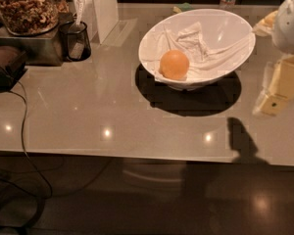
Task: Pick orange from white bowl
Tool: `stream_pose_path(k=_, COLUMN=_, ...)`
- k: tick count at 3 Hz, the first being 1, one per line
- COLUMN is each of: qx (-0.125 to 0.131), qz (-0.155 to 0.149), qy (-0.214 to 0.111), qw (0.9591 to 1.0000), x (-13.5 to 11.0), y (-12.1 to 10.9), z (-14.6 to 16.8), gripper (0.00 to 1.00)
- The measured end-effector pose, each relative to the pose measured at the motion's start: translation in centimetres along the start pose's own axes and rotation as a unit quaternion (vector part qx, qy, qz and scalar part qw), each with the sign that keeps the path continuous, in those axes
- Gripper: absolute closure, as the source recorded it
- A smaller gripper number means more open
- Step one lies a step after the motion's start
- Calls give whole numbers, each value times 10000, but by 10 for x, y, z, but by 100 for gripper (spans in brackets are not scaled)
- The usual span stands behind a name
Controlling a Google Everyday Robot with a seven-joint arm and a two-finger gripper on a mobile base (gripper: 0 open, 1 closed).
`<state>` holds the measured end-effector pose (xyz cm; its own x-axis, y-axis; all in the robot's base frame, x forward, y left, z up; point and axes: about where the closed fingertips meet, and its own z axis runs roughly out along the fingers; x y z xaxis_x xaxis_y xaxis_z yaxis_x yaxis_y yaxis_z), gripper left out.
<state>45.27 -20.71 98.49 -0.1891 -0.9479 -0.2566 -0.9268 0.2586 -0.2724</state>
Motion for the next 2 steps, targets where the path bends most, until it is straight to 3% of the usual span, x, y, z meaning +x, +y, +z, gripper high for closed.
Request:
stream_pose_path(k=1, qx=6, qz=-309, qy=-713, qw=9970, x=-41, y=-31, z=4, gripper=0)
stream_pose_path(k=2, qx=-205, qz=-588, qy=-1870, qw=9804, x=-119, y=-68, z=5, gripper=0)
